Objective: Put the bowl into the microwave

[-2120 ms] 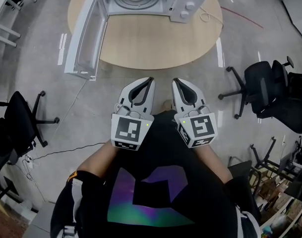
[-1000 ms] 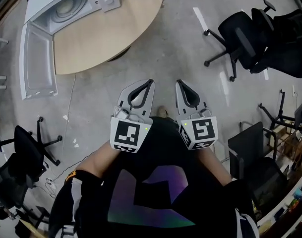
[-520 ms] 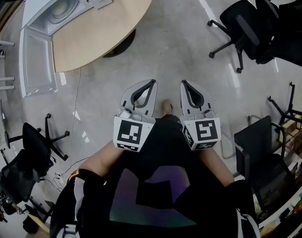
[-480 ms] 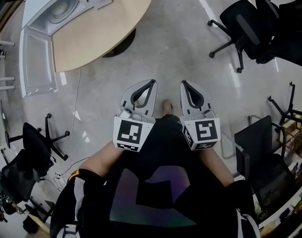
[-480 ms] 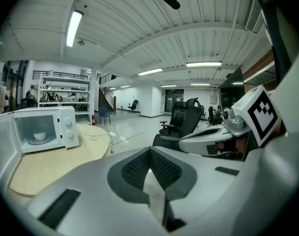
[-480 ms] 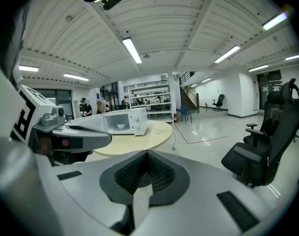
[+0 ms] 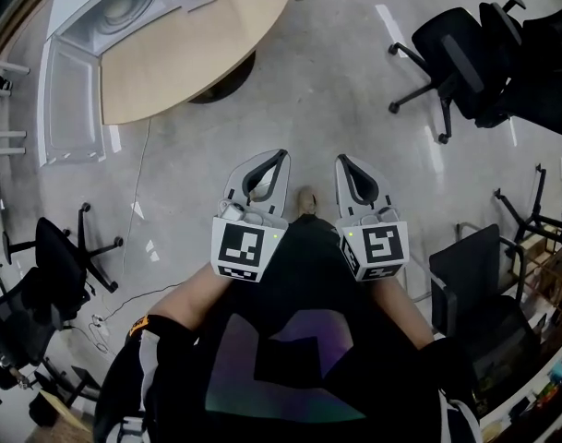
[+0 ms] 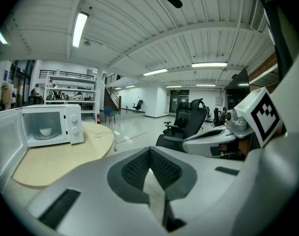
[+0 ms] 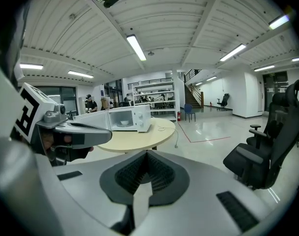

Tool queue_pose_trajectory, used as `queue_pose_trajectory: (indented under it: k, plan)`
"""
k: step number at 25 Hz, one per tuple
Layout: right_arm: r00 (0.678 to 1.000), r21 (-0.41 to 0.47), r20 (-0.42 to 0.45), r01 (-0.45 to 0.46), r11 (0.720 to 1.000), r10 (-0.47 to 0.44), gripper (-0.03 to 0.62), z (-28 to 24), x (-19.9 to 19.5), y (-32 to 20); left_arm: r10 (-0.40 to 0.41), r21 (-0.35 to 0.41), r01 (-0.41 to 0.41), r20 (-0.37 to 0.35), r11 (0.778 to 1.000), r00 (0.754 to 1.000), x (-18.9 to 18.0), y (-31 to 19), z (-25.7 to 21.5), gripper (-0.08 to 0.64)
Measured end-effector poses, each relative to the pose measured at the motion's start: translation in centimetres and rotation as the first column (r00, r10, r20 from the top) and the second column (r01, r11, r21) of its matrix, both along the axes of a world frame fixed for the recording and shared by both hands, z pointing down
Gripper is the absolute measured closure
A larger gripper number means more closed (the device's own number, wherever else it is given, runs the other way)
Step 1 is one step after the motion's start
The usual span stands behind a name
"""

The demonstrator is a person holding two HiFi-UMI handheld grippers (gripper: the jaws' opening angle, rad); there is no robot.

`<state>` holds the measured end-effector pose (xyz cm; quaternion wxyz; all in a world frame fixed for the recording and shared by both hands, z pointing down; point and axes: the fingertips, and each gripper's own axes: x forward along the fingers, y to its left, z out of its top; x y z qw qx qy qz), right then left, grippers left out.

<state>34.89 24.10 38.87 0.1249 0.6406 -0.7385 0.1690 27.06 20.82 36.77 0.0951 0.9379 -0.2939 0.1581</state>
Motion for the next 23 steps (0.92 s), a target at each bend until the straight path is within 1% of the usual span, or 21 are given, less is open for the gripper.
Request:
queue_pose_trajectory:
  k: [4, 10, 23]
  plan:
    - [1.000, 0.003, -0.003, 0.015, 1.000, -0.015, 0.578, -0.2, -0.3, -0.5, -0.011, 0.003, 0.011, -0.001, 1.000, 1.000, -0.2, -0.3, 0.0, 0.512]
    - [1.000, 0.005, -0.011, 0.014, 1.000, -0.014, 0.578, -0.5, -0.1, -1.1, -0.015, 0.003, 0.015, -0.006, 1.000, 1.000, -0.2, -0.9, -0.2, 0.512]
    - [1.000, 0.001, -0.012, -0.013, 1.000, 0.013, 0.578, -0.3, -0.3, -2.4, 0.012, 0.001, -0.012, -0.009, 1.000, 1.000, -0.2, -2.4, 0.0, 0.512]
